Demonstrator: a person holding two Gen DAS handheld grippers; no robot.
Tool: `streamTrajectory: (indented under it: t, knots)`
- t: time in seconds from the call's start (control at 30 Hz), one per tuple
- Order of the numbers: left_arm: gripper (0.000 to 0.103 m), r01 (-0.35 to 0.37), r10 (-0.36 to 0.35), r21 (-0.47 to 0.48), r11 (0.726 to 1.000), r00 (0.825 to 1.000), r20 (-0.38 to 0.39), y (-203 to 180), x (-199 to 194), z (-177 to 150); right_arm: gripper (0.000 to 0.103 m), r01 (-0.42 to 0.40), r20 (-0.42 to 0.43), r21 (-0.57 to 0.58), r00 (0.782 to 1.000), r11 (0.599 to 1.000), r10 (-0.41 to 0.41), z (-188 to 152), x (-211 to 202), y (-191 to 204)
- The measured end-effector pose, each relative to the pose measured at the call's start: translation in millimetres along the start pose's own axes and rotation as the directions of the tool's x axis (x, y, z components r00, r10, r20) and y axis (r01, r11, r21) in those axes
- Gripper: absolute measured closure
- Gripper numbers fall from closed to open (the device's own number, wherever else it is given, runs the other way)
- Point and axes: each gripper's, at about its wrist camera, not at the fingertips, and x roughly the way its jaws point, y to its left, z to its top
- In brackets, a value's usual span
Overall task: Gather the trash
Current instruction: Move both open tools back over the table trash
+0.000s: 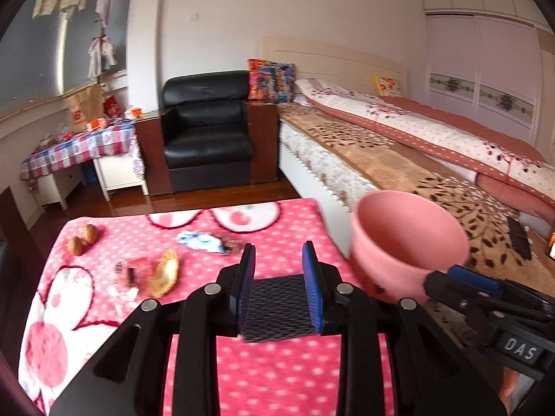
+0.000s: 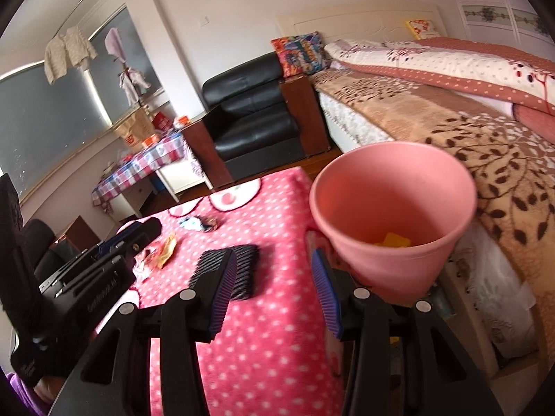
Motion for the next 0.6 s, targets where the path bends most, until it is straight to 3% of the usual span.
streamTrajectory:
  t: [0.2,0.4,0.6]
  knots:
    - [0.075,-0.108,0.106,-0.09,0.99,0.994,-0.03,64.2,4.1,-8.0,0.058,-0.031,-0.046,-0.007,0.998,1.0,0.03,-6.7,22.5,21.6]
    - [0.075,-0.22,0.207,-0.195,0.956,0.975,-0.085,130.0,6.9,-20.9,0.058,-0.063,-0.08,-0.032,0.995,0.998,0.06,-7.2,45.2,43.6]
    - [0.075,-0.27,0.228,-0.308,0.912,0.96,-0.164,175.9,18.0,-28.7,0.055,-0.109,-0.119,-0.06,0.988,0.992,0.101,-4.7,70.0,62.8]
